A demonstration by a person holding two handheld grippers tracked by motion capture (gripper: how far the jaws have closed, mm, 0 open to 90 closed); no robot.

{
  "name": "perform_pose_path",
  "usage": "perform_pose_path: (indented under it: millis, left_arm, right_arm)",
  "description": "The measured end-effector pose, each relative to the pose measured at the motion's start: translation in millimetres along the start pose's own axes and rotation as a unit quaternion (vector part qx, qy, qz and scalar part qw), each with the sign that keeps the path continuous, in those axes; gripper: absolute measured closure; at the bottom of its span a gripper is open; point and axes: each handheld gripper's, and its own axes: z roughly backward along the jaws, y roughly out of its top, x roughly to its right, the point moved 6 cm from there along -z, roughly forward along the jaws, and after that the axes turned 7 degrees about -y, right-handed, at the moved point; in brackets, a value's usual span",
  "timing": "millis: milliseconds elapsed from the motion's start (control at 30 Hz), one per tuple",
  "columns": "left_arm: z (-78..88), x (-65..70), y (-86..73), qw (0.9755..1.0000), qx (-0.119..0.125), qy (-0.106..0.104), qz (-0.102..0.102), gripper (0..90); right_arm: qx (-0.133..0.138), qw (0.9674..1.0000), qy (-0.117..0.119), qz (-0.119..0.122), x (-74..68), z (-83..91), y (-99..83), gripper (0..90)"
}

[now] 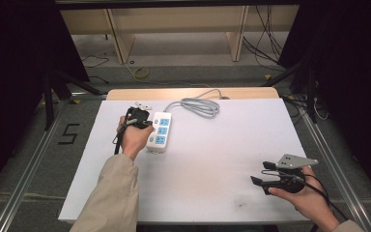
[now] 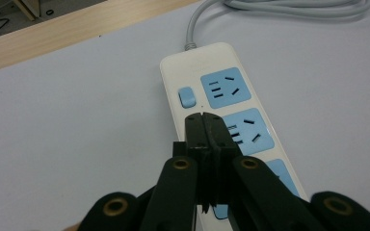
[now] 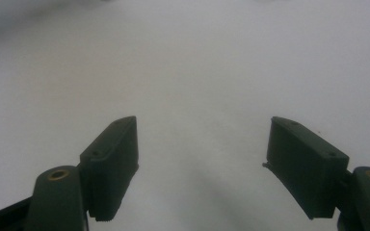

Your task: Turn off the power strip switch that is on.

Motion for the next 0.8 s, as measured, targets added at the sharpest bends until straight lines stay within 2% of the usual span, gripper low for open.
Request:
perform_pose_path:
  millis: [400, 800]
  left_arm:
    - [-6.6, -2.7, -1.4, 0.9999, -0.007, -0.003, 0.007, 89.9]
    - [-14.7, -0.6, -2.9, 0.9998, -0.019, -0.007, 0.001, 89.9]
  right_arm:
    - [-0.001, 1.0, 0.0, 0.0, -0.1, 0.0, -0.3, 27.2]
    - [-0.001, 1.0, 0.001, 0.0, -0.2, 0.1, -0.3, 27.2]
